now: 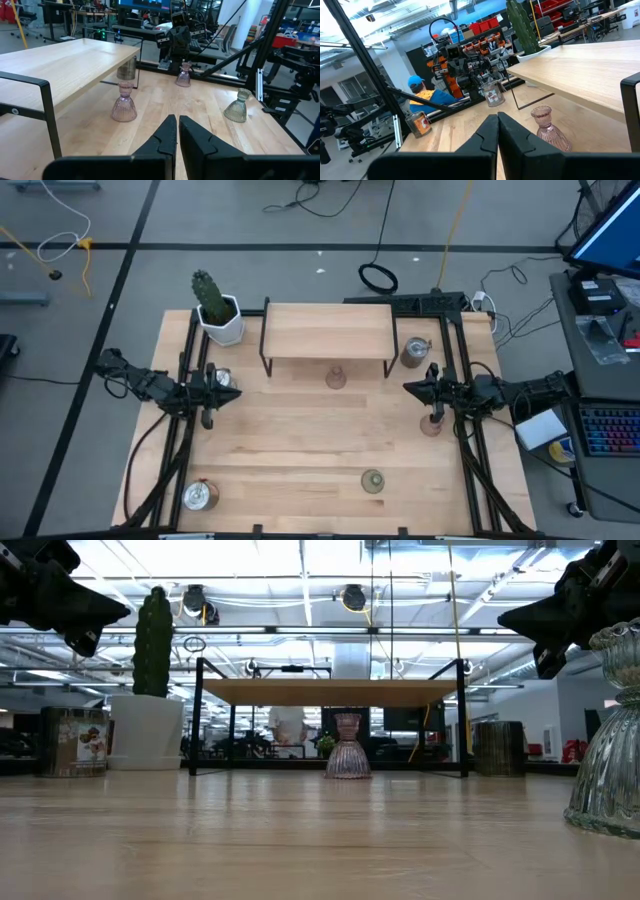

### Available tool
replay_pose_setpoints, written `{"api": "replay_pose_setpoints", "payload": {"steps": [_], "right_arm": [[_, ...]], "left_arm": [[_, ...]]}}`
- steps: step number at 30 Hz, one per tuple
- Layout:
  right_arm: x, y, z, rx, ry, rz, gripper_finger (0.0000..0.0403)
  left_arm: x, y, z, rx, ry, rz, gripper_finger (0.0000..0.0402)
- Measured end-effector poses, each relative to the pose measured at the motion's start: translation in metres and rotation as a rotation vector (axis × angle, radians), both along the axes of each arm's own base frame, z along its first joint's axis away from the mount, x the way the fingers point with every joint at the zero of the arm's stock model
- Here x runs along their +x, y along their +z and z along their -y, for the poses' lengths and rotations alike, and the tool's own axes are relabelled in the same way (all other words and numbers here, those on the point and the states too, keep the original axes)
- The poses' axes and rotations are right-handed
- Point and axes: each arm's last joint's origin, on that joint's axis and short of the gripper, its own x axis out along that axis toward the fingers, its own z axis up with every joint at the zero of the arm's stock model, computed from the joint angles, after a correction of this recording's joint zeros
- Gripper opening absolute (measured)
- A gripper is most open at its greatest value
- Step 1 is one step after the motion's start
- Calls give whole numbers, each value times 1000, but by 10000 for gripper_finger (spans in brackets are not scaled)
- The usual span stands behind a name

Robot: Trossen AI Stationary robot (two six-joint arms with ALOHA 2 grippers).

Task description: Pick & Place candle stick holders

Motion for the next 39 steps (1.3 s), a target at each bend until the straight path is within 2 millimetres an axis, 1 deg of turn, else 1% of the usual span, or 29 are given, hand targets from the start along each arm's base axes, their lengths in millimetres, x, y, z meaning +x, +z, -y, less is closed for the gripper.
{"api": "replay_pose_setpoints", "payload": {"steps": [5,8,15,18,30,34,39], "right_arm": [[0,0,0,1,0,0,0],[0,0,0,37,3,6,0],[0,1,0,340,26,65,0],[0,1,0,409,27,77,0],[-1,7,1,426,22,142,0],[-1,9,1,395,22,158,0],[-3,17,1,317,22,225,0]], "left_arm": [[0,0,0,0,-1,0,21],[0,0,0,0,0,0,21],[0,0,0,0,0,0,21],[0,0,0,0,0,0,21],[0,0,0,0,0,3,21],[0,1,0,-18,1,13,21],[0,5,0,-41,1,44,21]]}}
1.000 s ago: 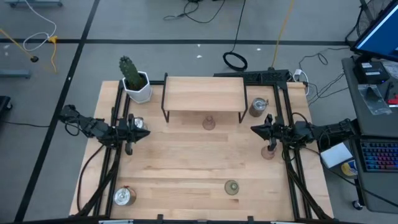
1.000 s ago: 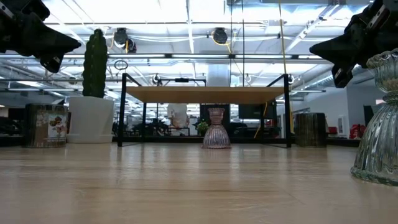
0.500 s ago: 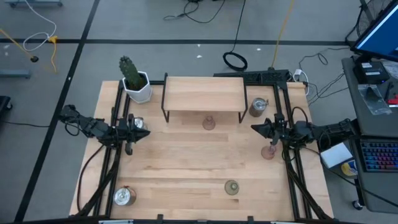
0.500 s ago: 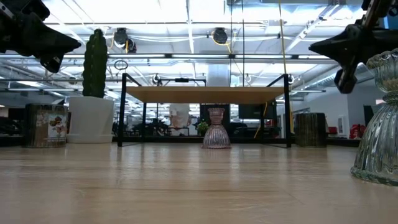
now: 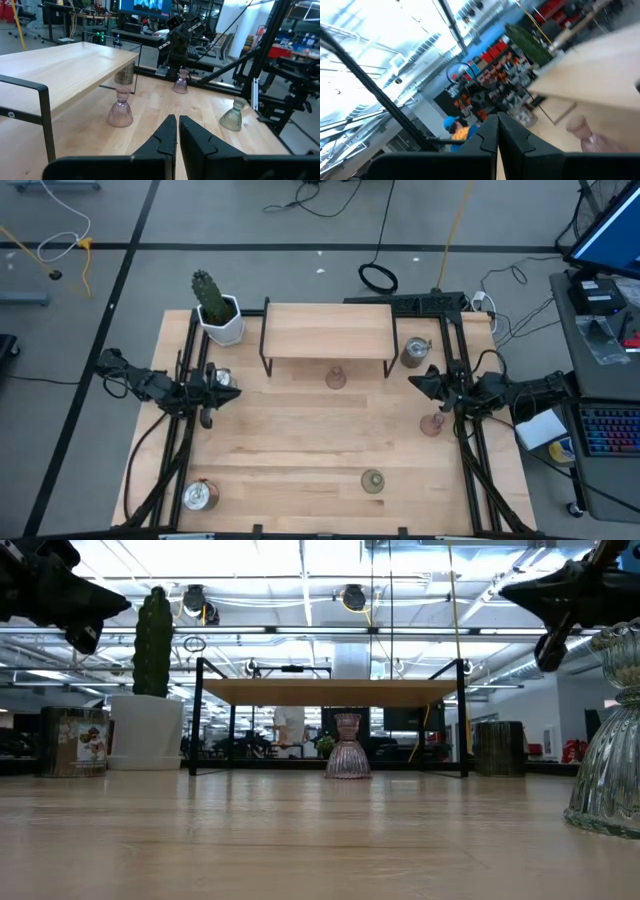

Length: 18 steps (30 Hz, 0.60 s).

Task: Pick & Place candle stick holders
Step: Put the right pink scented candle on the shelf

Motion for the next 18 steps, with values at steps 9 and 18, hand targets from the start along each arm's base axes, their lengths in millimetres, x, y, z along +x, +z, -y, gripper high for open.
{"api": "replay_pose_setpoints", "payload": {"steps": [9,18], "right_arm": [[-1,7,-1,-130,15,40,0],[2,36,-3,-215,71,-164,0]], "left_arm": [[0,1,0,-1,0,11,21],[0,1,0,-1,0,11,21]]}}
